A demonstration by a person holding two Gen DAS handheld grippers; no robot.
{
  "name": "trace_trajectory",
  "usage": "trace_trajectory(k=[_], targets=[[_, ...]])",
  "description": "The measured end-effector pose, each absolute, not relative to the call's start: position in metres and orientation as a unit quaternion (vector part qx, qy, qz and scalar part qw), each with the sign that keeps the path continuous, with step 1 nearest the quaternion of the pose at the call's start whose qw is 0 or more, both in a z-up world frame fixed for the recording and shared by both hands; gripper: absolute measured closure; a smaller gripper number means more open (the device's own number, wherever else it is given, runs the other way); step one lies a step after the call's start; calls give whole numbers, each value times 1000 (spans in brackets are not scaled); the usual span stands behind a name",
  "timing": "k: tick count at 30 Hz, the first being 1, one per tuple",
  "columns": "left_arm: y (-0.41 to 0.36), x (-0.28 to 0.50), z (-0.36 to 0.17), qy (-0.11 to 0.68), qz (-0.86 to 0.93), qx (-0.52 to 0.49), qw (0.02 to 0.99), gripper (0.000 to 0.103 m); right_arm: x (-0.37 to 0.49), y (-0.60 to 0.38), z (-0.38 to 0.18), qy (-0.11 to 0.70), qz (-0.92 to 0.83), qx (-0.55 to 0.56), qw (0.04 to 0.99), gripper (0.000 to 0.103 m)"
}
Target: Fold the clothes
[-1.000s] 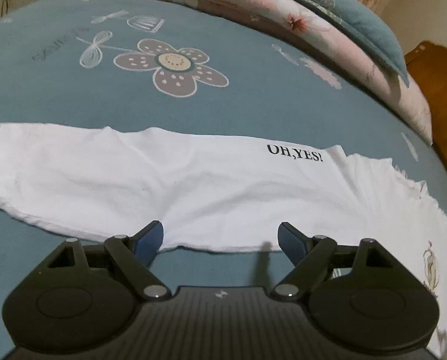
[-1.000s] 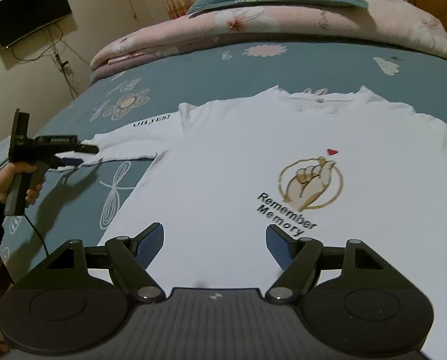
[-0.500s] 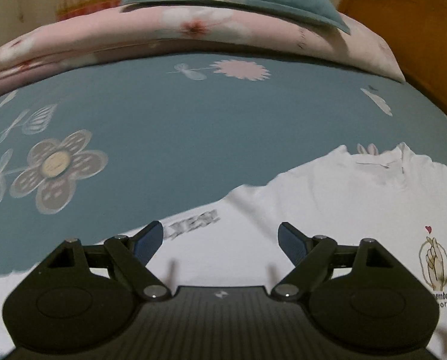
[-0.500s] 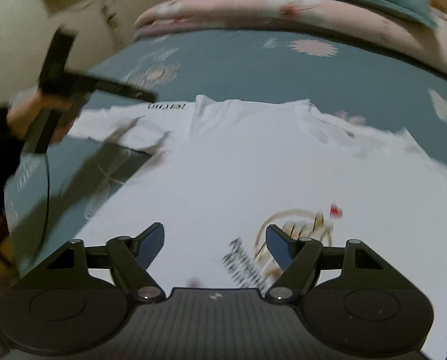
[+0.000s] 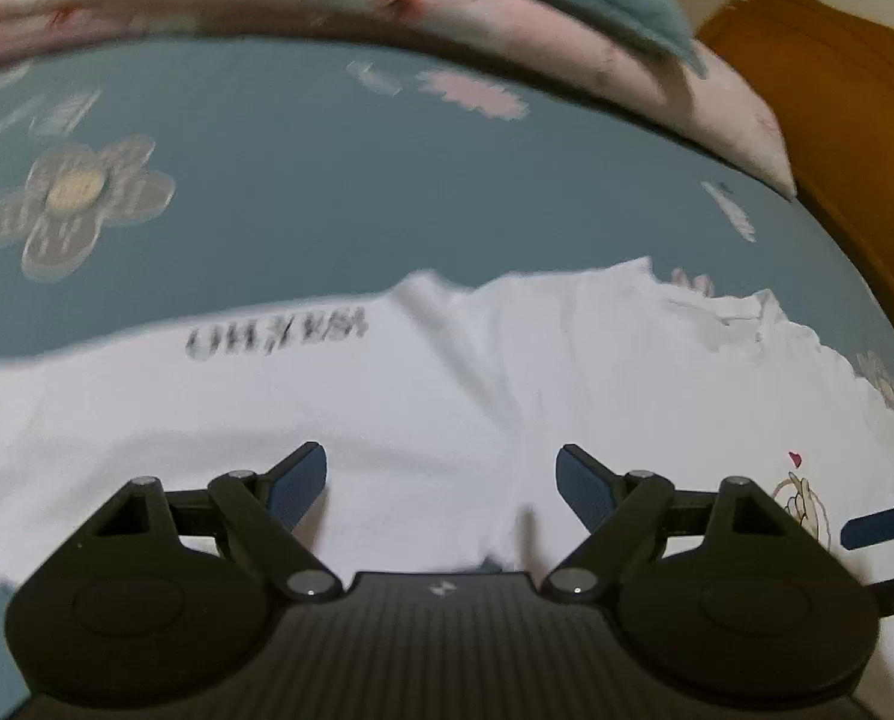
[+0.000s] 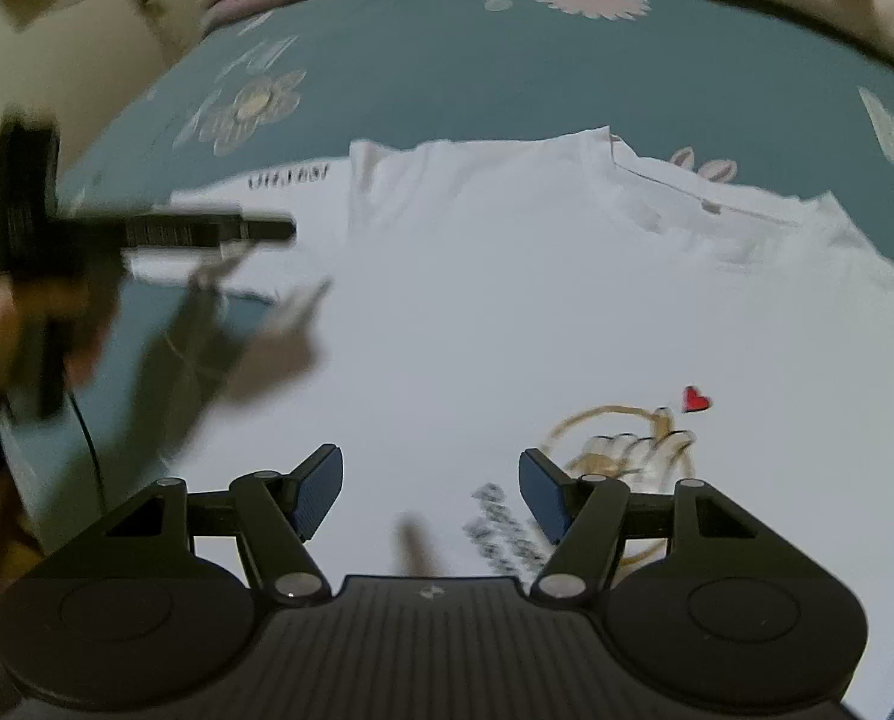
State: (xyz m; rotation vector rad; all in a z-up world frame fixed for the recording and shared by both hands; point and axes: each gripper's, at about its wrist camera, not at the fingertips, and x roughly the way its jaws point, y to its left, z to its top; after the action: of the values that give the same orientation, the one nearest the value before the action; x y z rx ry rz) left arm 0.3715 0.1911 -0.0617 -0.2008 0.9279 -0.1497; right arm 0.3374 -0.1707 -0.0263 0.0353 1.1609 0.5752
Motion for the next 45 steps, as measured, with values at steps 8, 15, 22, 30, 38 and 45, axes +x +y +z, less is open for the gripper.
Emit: trace_trajectory(k=[8, 15, 22, 30, 38, 45], targets=[[230, 354, -76, 497, -57, -180, 847, 19, 333, -132, 16, 573, 202, 81, 790, 33], [266, 327, -52, 524, -46, -246, 814, 19, 346, -74, 89, 541, 216, 49, 811, 36], [325, 304, -51, 509, 95, -351, 780, 42, 381, -10, 107, 525, 267, 9, 808, 40], [378, 274, -53, 493, 211, -405, 741, 48, 414, 62, 65, 516, 365, -54, 773, 70], [443, 248, -69, 388, 318, -463, 731, 48, 442, 126, 36, 471, 472, -127, 734, 70], [473, 240, -84, 332, 327, -486, 739, 44, 467, 212, 1, 440, 548, -203, 682, 70]])
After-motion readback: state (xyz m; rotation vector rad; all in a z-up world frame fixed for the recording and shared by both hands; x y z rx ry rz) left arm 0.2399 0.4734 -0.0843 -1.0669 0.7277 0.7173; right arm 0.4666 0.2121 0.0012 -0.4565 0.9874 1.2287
